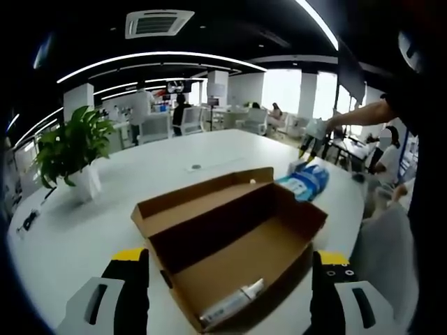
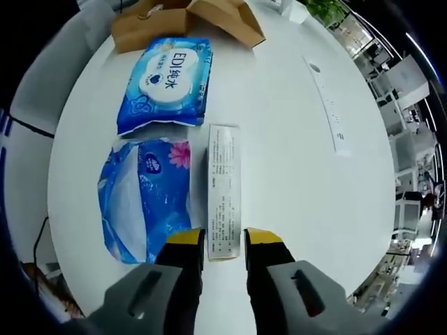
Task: Operate the shoe box by opening the lid, removing the specified soft item, and placing it in the target area until the item is outside and the box remains undamaged.
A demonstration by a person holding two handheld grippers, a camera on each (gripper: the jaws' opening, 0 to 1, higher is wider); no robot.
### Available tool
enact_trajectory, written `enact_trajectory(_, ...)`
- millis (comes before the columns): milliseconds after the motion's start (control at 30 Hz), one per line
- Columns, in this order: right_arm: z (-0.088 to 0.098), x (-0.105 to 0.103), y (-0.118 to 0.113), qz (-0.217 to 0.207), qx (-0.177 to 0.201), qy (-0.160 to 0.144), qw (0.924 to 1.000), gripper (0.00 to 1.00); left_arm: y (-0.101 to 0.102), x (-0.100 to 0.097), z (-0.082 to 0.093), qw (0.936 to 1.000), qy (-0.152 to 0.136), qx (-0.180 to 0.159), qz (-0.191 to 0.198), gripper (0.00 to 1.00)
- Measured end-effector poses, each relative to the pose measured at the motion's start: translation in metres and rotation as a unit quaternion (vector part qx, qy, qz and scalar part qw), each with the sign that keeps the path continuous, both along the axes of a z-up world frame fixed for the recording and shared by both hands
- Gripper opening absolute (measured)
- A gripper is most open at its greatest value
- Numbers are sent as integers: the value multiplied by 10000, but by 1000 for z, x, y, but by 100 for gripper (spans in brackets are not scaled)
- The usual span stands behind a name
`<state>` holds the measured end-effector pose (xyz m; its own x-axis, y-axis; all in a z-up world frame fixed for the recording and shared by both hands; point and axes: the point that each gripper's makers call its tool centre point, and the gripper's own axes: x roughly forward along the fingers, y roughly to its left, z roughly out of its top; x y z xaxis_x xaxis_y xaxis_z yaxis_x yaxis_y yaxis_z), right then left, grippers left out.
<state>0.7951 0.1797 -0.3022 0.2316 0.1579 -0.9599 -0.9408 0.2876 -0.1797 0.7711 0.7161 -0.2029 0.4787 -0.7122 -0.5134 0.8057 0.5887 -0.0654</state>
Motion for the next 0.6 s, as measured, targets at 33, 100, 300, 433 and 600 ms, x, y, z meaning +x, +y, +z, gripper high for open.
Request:
enact_trajectory(33, 1, 0, 0, -6, -11, -10, 10000, 24, 1, 0, 0, 10000, 3, 15, -12, 98)
enact_trajectory(100, 3, -1, 0, -9, -26, -25, 10000, 26, 1, -1, 0, 10000, 7, 23, -28, 98)
enact_trajectory(300, 11, -2, -1, -104, -46, -145, 9998, 32, 3, -1, 5, 10000, -14, 16, -94, 97)
enact_trajectory(433, 17, -4, -2, -241, -44, -205, 9995, 37, 3, 0, 9, 9999, -70, -3, -117, 96)
enact_trajectory(600, 28, -10, 6, -448, 63, -318, 9985, 41, 4, 3, 12, 9998, -115, -63, -160, 96)
